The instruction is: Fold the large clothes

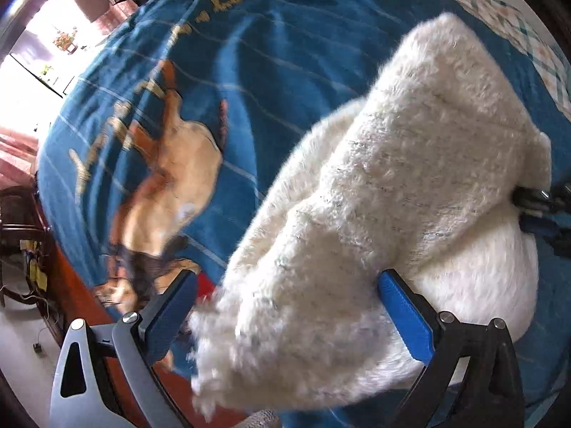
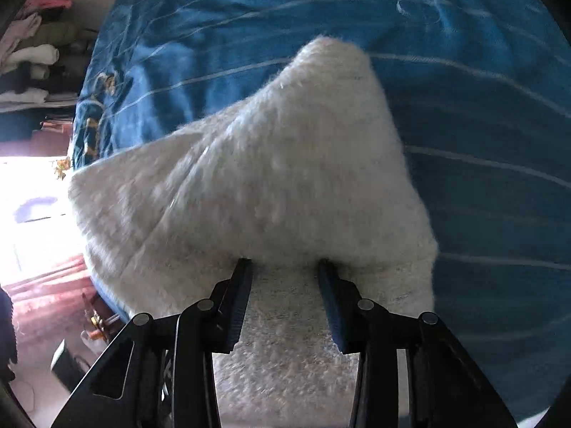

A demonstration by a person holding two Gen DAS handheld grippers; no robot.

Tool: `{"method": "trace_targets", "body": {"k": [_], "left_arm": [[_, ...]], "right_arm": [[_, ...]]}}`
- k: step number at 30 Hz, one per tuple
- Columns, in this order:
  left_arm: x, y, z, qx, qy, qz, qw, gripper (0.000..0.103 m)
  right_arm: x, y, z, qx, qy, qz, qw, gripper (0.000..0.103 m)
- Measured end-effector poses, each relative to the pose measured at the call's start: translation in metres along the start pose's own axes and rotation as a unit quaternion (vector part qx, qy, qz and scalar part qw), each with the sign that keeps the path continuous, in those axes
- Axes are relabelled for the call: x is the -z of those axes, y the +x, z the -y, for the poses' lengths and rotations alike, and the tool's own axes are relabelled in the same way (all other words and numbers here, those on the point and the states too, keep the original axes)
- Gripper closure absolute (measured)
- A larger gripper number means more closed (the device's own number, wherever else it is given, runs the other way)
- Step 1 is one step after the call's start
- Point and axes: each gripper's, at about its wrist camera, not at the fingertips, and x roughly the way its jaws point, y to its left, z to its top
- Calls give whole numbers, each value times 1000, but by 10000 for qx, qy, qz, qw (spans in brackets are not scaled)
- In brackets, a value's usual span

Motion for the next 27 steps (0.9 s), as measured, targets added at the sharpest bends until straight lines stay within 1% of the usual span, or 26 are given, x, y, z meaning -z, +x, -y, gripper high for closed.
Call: {"method": "trace_targets", "body": {"k": [1, 2, 4, 5, 7, 8, 9, 10, 12, 13, 15, 16, 17, 18, 19, 21, 22, 23, 24, 25, 26, 27], "left_arm": [[-5, -13, 1, 2, 38, 132, 9999, 0], [-8, -24, 2, -1, 94, 248, 9996, 0], [-16, -42, 6, -24, 175, 508, 9986, 0], [-19, -45, 8, -26, 196, 558, 9982, 0], [-29, -42, 13, -31, 229, 536, 9983, 0], [-32, -39, 14, -80, 224, 512, 9984, 0], [-36, -33, 14, -172, 181, 433, 9988, 0], [-37, -30, 11, -209, 105, 353, 9991, 0], [-32, -36, 6, -198, -165, 326, 9991, 0], [-24, -41, -2, -187, -350, 327, 9987, 0], [-6, -48, -17, -159, -738, 217, 9969, 0], [7, -52, -28, 4, -1044, 116, 9945, 0], [15, -51, -35, 205, -1320, -3, 9910, 0], [28, -49, -46, 562, -1743, -206, 9829, 0], [34, -45, -51, 863, -2017, -333, 9751, 0], [44, -31, -55, 1452, -2511, -539, 9555, 0], [46, -18, -55, 1739, -2751, -616, 9435, 0], [45, -9, -54, 1951, -2893, -622, 9351, 1], [40, 3, -49, 2230, -2974, -586, 9265, 1], [37, 8, -45, 2218, -2975, -522, 9272, 9], [34, 9, -41, 2243, -2973, -366, 9273, 35], [30, 9, -37, 2417, -2907, -175, 9256, 50]], "right_arm": [[4, -17, -1, -141, -10, 45, 9999, 62], [8, -34, -1, -305, -50, 196, 9993, 62], [5, -48, -4, -398, -106, 349, 9985, 62], [1, -46, -3, -428, -96, 349, 9984, 62], [-13, -23, 6, -579, 317, 341, 9972, 62], [-20, -5, 6, -539, 465, 252, 9971, 62], [-32, 11, 3, -351, 439, 325, 9979, 62], [-33, 9, 3, -284, 427, 424, 9978, 62], [-37, -2, -4, -201, 277, 254, 9991, 60], [-36, -11, -5, -281, 169, 148, 9994, 59], [-17, -43, 6, -681, 46, 158, 9975, 58], [-4, -57, 16, -816, 73, 210, 9964, 56], [8, -67, 27, -883, 132, 239, 9957, 53], [22, -76, 41, -940, 222, 246, 9950, 52], [37, -82, 55, -1010, 366, 217, 9940, 52], [60, -81, 74, -1213, 716, 49, 9900, 52], [75, -79, 86, -1394, 950, -71, 9856, 52], [90, -71, 101, -1604, 1231, -197, 9792, 52], [99, -65, 110, -1654, 1371, -284, 9762, 52], [106, -55, 116, -1624, 1494, -361, 9747, 52], [113, -44, 122, -1553, 1632, -424, 9734, 52], [117, -39, 126, -1502, 1694, -465, 9729, 52]]}}
